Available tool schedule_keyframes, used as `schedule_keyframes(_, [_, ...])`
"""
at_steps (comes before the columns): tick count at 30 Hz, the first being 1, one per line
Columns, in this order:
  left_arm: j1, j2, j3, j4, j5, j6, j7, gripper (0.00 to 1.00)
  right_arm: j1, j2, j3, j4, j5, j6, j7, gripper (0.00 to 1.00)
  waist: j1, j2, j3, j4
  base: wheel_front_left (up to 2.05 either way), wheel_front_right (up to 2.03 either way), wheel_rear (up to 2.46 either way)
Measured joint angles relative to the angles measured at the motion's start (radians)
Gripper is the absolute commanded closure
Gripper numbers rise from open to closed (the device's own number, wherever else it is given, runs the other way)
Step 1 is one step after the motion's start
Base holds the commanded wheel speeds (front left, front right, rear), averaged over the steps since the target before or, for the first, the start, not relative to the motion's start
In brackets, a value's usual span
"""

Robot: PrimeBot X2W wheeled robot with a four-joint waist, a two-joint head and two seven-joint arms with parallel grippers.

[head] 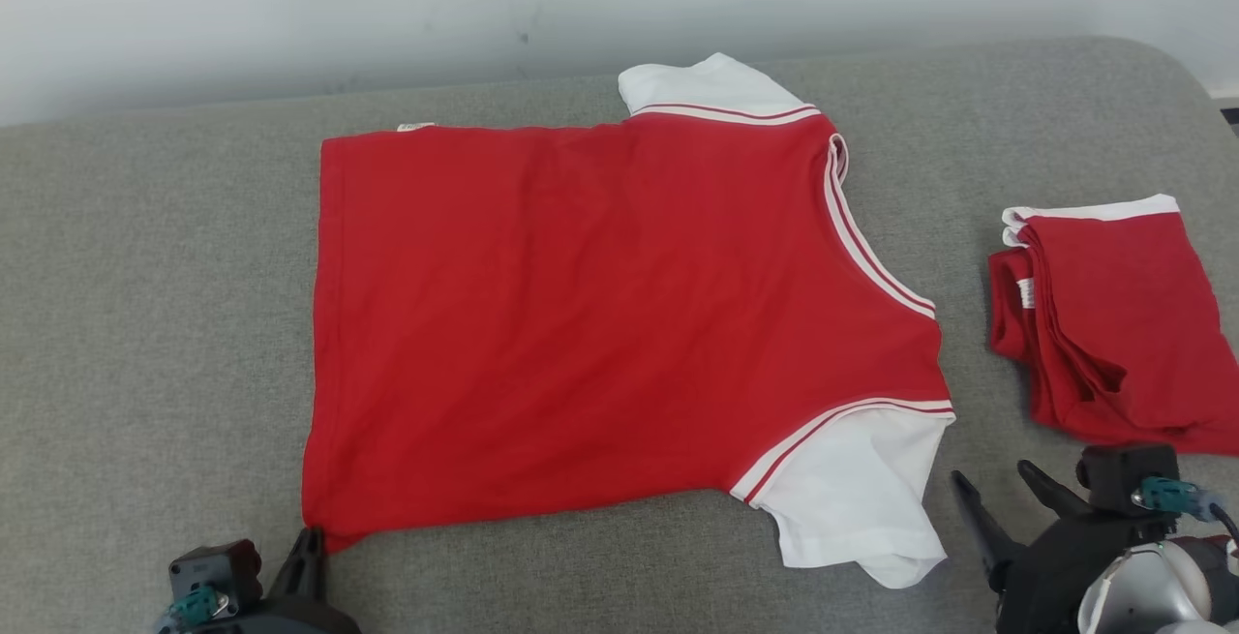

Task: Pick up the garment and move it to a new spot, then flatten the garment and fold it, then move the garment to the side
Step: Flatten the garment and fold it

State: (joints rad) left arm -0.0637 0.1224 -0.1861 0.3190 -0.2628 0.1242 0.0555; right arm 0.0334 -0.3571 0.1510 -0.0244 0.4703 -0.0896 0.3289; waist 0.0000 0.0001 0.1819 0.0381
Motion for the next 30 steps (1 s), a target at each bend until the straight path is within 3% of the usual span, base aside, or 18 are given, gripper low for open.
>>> schedule_keyframes(20, [-0.004, -0.009, 0.008, -0.025, 0.006, 0.000, 0.025, 1.00, -0.050, 0.030, 0.079, 0.093, -0.039, -0.006, 0.041, 0.00, 0.0000, 0.0000, 0.029, 0.025, 0.00, 0.00, 0.00])
schedule_keyframes(30, [-0.008, -0.009, 0.013, -0.026, 0.006, 0.000, 0.033, 1.00, -0.065, 0.052, 0.113, 0.087, -0.028, 0.028, 0.053, 0.00, 0.0000, 0.0000, 0.032, 0.016, 0.00, 0.00, 0.00])
